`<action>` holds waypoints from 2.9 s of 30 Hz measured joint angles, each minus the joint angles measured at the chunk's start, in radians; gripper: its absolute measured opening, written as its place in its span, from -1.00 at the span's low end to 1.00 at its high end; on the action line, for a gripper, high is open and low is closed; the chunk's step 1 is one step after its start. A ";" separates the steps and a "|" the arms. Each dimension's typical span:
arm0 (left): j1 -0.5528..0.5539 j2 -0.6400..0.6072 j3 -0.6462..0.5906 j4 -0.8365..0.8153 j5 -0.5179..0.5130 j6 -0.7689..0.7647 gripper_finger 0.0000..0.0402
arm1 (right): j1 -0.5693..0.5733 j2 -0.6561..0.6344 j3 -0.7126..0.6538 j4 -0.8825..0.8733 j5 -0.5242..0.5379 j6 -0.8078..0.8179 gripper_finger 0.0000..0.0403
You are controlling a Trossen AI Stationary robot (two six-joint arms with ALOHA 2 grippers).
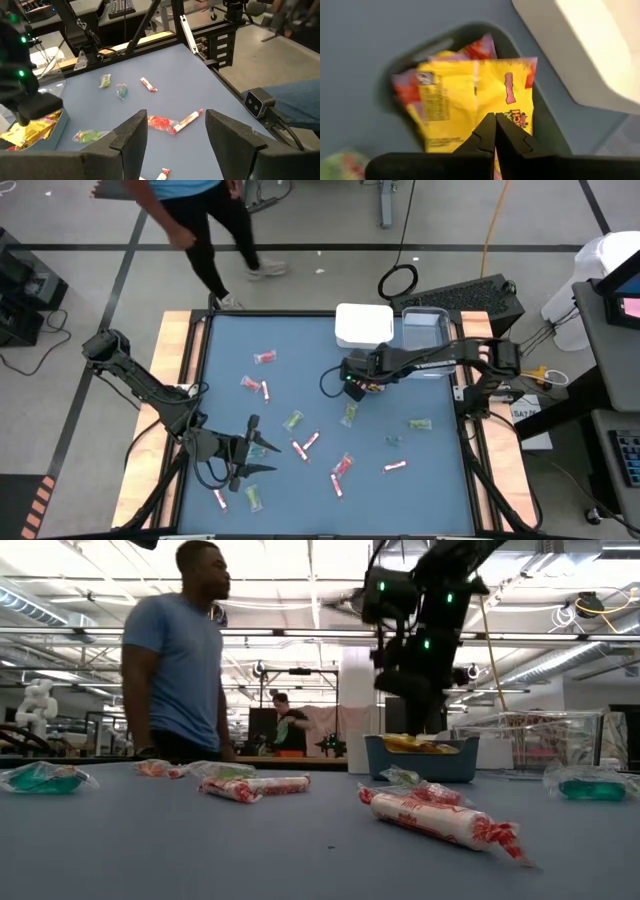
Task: Sort candy
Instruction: Put the yellow candy into the green bin, then put the center white candy into the white bin
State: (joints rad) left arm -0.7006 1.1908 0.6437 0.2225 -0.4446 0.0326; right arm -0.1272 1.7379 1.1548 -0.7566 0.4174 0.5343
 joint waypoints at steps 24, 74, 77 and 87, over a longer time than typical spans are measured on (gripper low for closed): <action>0.000 0.000 0.000 -0.028 -0.002 -0.002 0.02 | 0.142 -0.134 0.086 -0.087 -0.038 0.096 -1.00; 0.367 0.485 0.000 0.033 0.483 0.079 0.02 | 0.769 0.111 0.086 0.442 0.363 0.077 -1.00; 0.387 0.500 0.000 0.029 0.525 0.079 0.02 | 0.770 0.111 0.086 0.443 0.362 0.089 -1.00; 0.418 0.539 0.002 0.034 0.572 0.079 -0.29 | 0.771 0.111 0.086 0.450 0.337 0.126 -1.00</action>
State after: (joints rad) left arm -0.2825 1.7298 0.6456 0.2569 0.1273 0.1116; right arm 0.6434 1.8492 1.2404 -0.3061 0.7544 0.6602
